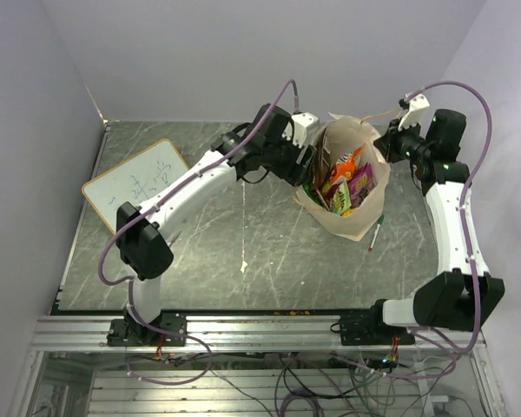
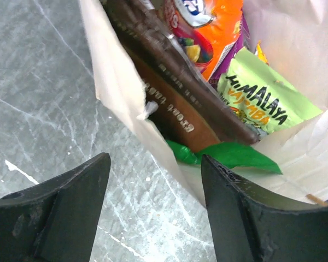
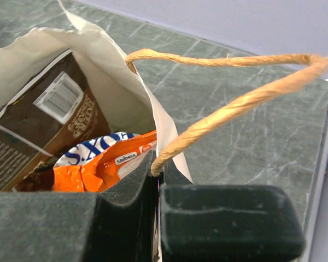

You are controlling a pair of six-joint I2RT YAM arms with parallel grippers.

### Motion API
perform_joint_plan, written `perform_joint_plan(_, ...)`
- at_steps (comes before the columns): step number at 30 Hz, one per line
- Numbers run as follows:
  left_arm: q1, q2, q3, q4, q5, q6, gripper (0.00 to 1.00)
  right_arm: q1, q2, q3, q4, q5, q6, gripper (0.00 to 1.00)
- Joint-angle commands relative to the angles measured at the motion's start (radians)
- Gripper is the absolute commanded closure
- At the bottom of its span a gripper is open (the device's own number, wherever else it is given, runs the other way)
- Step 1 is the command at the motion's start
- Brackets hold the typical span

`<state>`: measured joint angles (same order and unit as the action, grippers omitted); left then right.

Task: Place the snacks into the paper bag
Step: Adjust the paper bag at the center of the board.

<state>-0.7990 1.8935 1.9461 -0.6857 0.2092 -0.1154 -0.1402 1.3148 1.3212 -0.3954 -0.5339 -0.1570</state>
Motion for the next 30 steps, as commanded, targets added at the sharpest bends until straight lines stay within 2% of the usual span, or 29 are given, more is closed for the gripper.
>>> perform_joint_plan(1, 0.034, -0.015, 0.054, 0.0, 0.056, 0.011, 0.2, -0.006, 0.094, 0.114, -0.042, 0.096, -0.005, 1.0)
perform_joint_plan(6, 0.037, -0.091, 0.019, 0.021, 0.04, 0.072, 0.13, -0.006, 0.215, 0.241, -0.061, 0.154, 0.007, 1.0)
perform_joint_plan(12, 0.039, -0.188, -0.058, 0.055, -0.017, 0.137, 0.09, -0.042, 0.354, 0.377, -0.089, 0.217, -0.005, 1.0)
perform_joint_plan(19, 0.039, -0.245, -0.112, 0.078, -0.065, 0.171, 0.07, -0.123, 0.504, 0.492, -0.178, 0.177, -0.045, 1.0)
perform_joint_plan(22, 0.039, -0.248, -0.121, 0.081, -0.072, 0.179, 0.07, -0.134, 0.517, 0.504, -0.206, 0.154, -0.063, 1.0)
perform_joint_plan(26, 0.04, -0.247, -0.167, 0.115, -0.053, 0.185, 0.07, -0.137, 0.508, 0.519, -0.223, 0.141, -0.078, 0.94)
perform_joint_plan(30, 0.037, -0.245, -0.273, 0.25, 0.05, 0.152, 0.1, -0.137, 0.493, 0.53, -0.259, 0.08, -0.09, 0.85)
